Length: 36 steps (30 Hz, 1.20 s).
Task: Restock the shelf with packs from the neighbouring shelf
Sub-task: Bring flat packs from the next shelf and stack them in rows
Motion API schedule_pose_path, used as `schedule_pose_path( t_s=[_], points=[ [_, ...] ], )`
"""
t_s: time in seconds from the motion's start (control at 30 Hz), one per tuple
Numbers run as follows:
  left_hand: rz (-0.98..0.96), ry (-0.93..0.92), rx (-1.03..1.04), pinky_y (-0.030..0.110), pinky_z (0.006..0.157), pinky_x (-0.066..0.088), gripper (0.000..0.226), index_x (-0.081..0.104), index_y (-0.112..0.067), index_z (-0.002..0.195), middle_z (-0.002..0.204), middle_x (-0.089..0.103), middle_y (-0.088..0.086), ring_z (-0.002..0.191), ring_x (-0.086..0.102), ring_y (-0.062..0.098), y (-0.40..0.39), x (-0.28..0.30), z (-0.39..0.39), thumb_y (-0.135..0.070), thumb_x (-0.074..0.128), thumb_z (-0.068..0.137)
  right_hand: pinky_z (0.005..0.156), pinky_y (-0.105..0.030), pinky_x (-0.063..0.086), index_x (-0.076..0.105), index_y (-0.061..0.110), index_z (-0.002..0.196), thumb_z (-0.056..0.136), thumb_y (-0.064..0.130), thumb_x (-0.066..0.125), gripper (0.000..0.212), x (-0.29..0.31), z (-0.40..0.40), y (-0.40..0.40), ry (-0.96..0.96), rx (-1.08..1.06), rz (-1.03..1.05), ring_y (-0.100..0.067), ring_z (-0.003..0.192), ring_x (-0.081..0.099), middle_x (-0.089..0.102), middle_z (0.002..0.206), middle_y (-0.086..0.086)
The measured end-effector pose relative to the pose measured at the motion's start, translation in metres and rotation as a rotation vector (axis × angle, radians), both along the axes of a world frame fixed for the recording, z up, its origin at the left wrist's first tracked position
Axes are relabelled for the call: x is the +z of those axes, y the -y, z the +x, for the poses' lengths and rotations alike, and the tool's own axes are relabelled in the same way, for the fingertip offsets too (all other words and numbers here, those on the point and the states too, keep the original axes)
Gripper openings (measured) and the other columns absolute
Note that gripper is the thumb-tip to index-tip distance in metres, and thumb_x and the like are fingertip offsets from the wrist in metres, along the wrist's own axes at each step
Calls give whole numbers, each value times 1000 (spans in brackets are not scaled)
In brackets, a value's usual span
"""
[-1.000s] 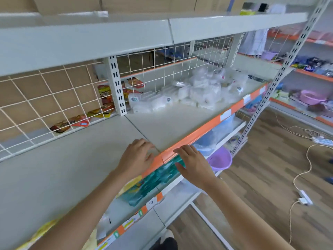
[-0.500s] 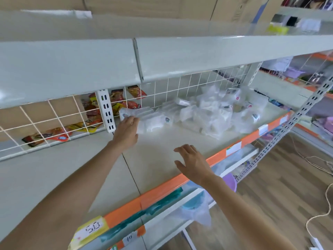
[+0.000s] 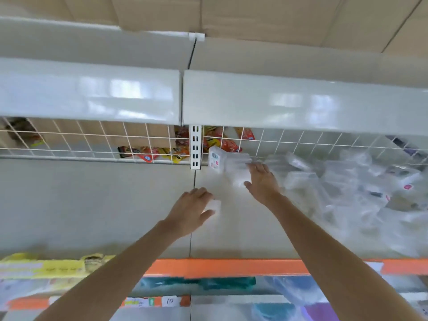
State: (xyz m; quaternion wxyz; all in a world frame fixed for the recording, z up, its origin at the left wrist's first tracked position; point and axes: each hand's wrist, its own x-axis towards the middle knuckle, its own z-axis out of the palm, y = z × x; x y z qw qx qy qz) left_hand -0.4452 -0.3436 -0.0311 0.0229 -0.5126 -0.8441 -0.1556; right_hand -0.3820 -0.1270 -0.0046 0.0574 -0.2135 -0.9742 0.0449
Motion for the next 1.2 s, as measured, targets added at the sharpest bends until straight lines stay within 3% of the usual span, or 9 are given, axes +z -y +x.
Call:
schedule_pose_path(
  t_s=[0.07,0.2,0.37,0.6,1.0,1.07,1.2],
  points=[
    [26,45,88,31,93,38,35,48,-15,125,123,51,1,113,48,20,12,-3,7,-30,50,93,105,-37,25,27,12,140,92,24,50,55,-6,-9,-5,58,-3,108,-25,136,20,24,148,-9],
    [90,58,213,34,89,40,34,52,-13,122,118,56,4,108,52,24,33,-4,23,-22,56,90,96,-37,30,39,12,129,91,27,49,43,-13,-3,5,-24,44,228,-27,124,33,42,132,-9],
    [212,80,387,42,73,51,31,63,-11,107,94,63,8,84,62,32,71,3,46,-22,61,78,80,-35,41,45,9,113,90,23,54,28,-12,28,60,-170,354,-159,-26,102,53,56,111,-9],
    [295,138,675,43,75,51,34,61,-11,110,98,59,11,88,59,35,149,9,72,-23,54,79,78,-34,39,49,9,115,89,21,57,30,-12,30,147,-210,677,-348,-28,100,56,60,110,-9],
    [329,89,912,37,79,46,33,56,-6,118,103,56,14,93,56,36,356,20,64,-8,61,85,79,-34,39,50,3,116,89,23,56,35,-14,-30,362,-262,875,-447,-32,101,55,58,112,-12],
    [307,85,949,34,79,44,33,56,-5,116,101,56,14,92,56,36,397,19,61,-10,61,84,79,-36,41,50,2,115,88,22,56,34,-19,-39,404,-250,906,-476,-33,100,56,58,111,-13],
    [243,92,1002,42,82,46,36,53,-10,117,105,57,11,94,55,37,466,15,57,-23,54,84,83,-33,40,50,5,116,87,19,59,33,-32,-50,477,-225,916,-555,-30,105,55,58,115,-10]
  ],
)
